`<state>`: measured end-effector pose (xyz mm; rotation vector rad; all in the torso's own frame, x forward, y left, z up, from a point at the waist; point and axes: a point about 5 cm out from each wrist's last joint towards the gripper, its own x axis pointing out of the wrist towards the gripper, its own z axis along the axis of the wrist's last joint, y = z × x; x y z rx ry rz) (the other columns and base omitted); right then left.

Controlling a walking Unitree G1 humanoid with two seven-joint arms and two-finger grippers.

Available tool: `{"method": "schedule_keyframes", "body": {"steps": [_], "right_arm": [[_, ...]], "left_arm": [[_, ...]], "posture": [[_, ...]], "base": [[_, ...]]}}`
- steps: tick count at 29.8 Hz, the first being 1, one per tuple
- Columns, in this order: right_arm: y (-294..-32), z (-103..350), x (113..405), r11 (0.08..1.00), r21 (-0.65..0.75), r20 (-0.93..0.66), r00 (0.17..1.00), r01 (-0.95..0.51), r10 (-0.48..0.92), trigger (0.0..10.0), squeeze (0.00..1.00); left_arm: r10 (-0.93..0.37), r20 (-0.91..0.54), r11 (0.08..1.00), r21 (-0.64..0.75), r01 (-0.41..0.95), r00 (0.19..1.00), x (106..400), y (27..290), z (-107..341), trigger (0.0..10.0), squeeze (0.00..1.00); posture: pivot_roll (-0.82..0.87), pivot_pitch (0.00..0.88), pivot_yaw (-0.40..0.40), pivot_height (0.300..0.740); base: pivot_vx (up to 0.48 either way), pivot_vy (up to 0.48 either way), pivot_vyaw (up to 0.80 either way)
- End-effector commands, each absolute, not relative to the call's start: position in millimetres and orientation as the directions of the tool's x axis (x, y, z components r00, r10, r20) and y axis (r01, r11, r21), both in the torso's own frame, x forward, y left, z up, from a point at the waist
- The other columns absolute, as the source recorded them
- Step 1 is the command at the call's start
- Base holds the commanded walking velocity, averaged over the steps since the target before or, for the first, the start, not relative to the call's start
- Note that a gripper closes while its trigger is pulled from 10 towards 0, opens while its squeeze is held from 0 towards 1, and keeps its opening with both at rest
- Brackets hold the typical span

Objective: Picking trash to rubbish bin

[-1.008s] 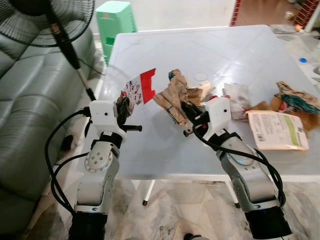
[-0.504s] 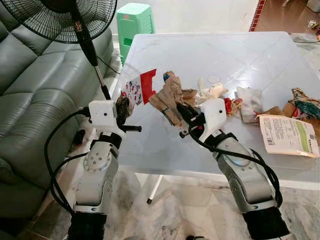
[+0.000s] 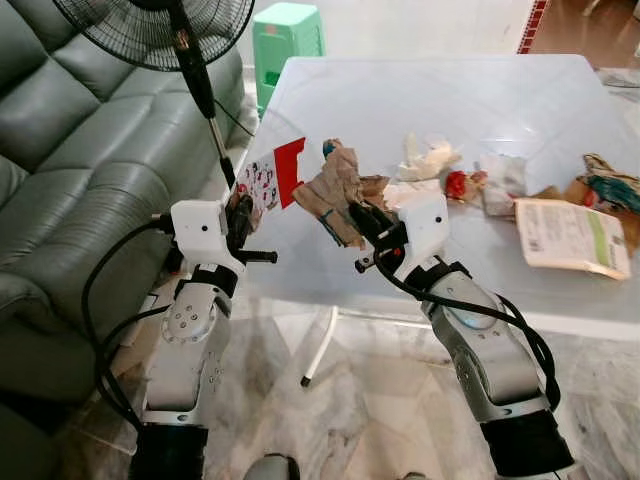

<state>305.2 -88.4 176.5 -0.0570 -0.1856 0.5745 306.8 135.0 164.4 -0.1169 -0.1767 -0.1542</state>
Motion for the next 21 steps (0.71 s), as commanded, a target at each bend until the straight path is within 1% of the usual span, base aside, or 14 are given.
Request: {"method": "schedule_keyframes", "body": {"steps": [1,4,10,18,20,21], "right_arm": [[-90.6,177.6,305.3,0.841,-0.103,0.164,0.825,-0.531,0.541,0.0,0.0],[-90.7,177.7,305.5,0.842,-0.104,0.165,0.825,-0.53,0.54,0.0,0.0],[-91.5,178.1,306.2,0.843,-0.107,0.164,0.827,-0.527,0.538,0.0,0.0],[-92.5,177.7,306.1,0.845,-0.107,0.164,0.829,-0.524,0.535,0.0,0.0],[-93.3,177.3,305.7,0.847,-0.108,0.162,0.831,-0.521,0.532,0.0,0.0],[-93.3,177.3,305.7,0.847,-0.108,0.162,0.831,-0.521,0.532,0.0,0.0]], "left_arm": [[-0.162,0.182,0.978,-0.101,0.182,0.97,306.5,131.7,165.2,4.0,0.0],[-0.162,0.182,0.978,-0.103,0.182,0.97,306.7,131.6,165.2,4.0,0.0],[-0.168,0.182,0.976,-0.108,0.189,0.969,306.8,129.7,164.7,4.1,0.0],[-0.171,0.182,0.975,-0.111,0.193,0.968,307.2,128.5,164.5,4.2,0.0],[-0.171,0.188,0.973,-0.122,0.196,0.967,307.7,128.7,165.0,4.9,0.0],[-0.171,0.188,0.973,-0.122,0.196,0.967,307.7,128.7,165.0,4.9,0.0]], "posture": [[-0.02,0.082,0.061,0.74],[-0.02,0.083,0.059,0.74],[-0.02,0.081,0.059,0.74],[-0.03,0.08,0.061,0.74],[-0.03,0.081,0.06,0.74],[-0.03,0.081,0.06,0.74]], "base": [[0.0,-0.255,0.0],[0.0,-0.259,0.0],[-0.259,-0.259,0.0],[0.0,0.0,0.0],[0.0,0.0,0.0],[0.0,0.0,0.0]]}}
